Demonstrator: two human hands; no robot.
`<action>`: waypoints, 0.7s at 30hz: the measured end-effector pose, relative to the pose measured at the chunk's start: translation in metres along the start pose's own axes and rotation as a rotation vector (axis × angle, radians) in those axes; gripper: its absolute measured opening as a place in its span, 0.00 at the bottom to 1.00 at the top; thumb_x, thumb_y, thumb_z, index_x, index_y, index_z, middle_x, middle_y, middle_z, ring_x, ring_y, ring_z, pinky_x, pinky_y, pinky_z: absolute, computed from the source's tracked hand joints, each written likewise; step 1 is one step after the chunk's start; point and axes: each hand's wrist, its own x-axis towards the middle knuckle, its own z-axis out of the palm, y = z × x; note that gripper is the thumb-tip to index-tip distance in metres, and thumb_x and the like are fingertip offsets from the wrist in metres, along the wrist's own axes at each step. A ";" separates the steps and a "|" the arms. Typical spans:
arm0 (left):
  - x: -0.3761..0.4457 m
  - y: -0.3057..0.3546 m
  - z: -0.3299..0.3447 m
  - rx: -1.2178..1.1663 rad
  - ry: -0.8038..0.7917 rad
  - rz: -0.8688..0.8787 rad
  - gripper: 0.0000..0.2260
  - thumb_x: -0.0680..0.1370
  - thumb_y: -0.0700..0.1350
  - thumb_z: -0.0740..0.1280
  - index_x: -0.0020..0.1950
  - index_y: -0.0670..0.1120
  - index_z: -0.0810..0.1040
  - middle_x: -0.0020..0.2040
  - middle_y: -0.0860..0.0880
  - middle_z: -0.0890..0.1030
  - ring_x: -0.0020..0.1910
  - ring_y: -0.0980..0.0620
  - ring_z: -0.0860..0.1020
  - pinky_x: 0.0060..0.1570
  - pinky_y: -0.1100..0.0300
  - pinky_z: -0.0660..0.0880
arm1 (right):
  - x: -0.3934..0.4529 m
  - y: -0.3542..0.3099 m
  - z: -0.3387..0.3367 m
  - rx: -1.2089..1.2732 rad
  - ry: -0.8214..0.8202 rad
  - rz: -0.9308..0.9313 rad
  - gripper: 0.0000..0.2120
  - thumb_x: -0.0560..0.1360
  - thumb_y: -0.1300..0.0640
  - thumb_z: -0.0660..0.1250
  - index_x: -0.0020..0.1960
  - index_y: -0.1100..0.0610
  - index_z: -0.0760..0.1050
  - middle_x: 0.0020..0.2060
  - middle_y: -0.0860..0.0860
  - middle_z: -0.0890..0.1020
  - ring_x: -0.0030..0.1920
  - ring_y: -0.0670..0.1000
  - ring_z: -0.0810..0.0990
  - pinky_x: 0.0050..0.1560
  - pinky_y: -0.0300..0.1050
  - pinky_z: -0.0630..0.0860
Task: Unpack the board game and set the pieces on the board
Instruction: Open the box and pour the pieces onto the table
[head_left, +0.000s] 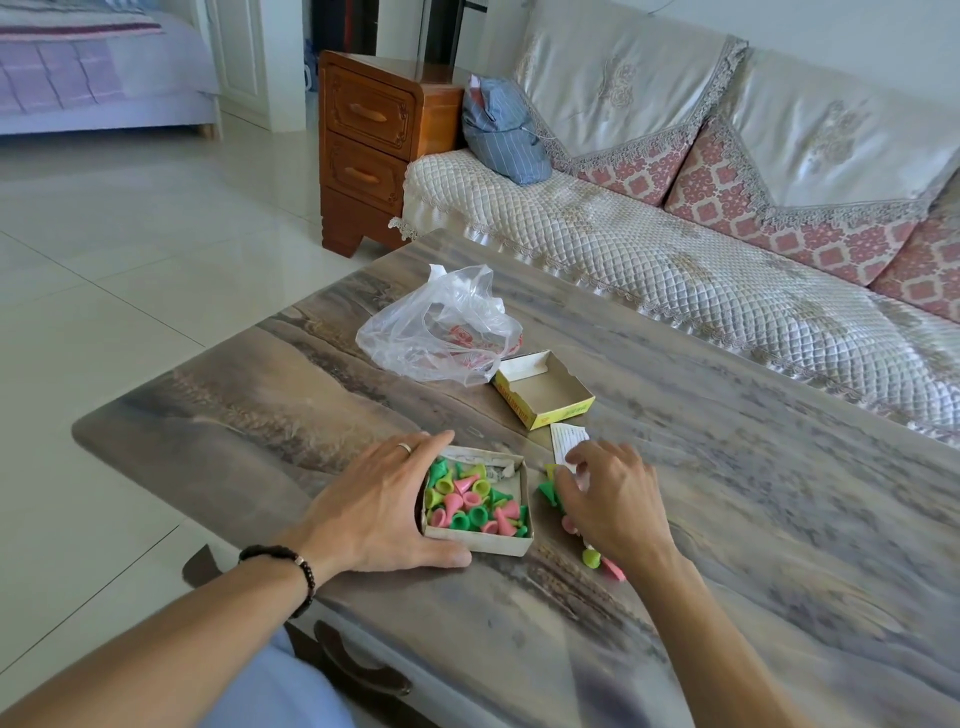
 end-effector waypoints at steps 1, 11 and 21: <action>0.000 0.000 0.000 0.002 0.005 0.009 0.53 0.62 0.76 0.66 0.78 0.54 0.47 0.76 0.52 0.61 0.73 0.53 0.60 0.70 0.57 0.59 | 0.001 -0.004 -0.003 -0.031 0.032 -0.017 0.11 0.75 0.47 0.62 0.52 0.51 0.78 0.47 0.47 0.81 0.51 0.51 0.76 0.51 0.48 0.73; -0.001 0.001 -0.001 0.015 0.013 0.004 0.50 0.66 0.72 0.66 0.78 0.55 0.43 0.76 0.51 0.61 0.74 0.53 0.58 0.71 0.58 0.57 | 0.004 -0.071 -0.011 0.085 -0.371 -0.358 0.20 0.75 0.40 0.61 0.65 0.45 0.69 0.52 0.48 0.73 0.51 0.52 0.76 0.51 0.53 0.76; 0.001 -0.003 0.002 0.005 0.017 0.003 0.51 0.64 0.74 0.64 0.78 0.56 0.44 0.76 0.52 0.62 0.74 0.54 0.59 0.72 0.57 0.58 | 0.014 -0.083 -0.009 -0.053 -0.414 -0.360 0.12 0.78 0.48 0.58 0.57 0.52 0.72 0.50 0.51 0.77 0.48 0.53 0.77 0.47 0.52 0.77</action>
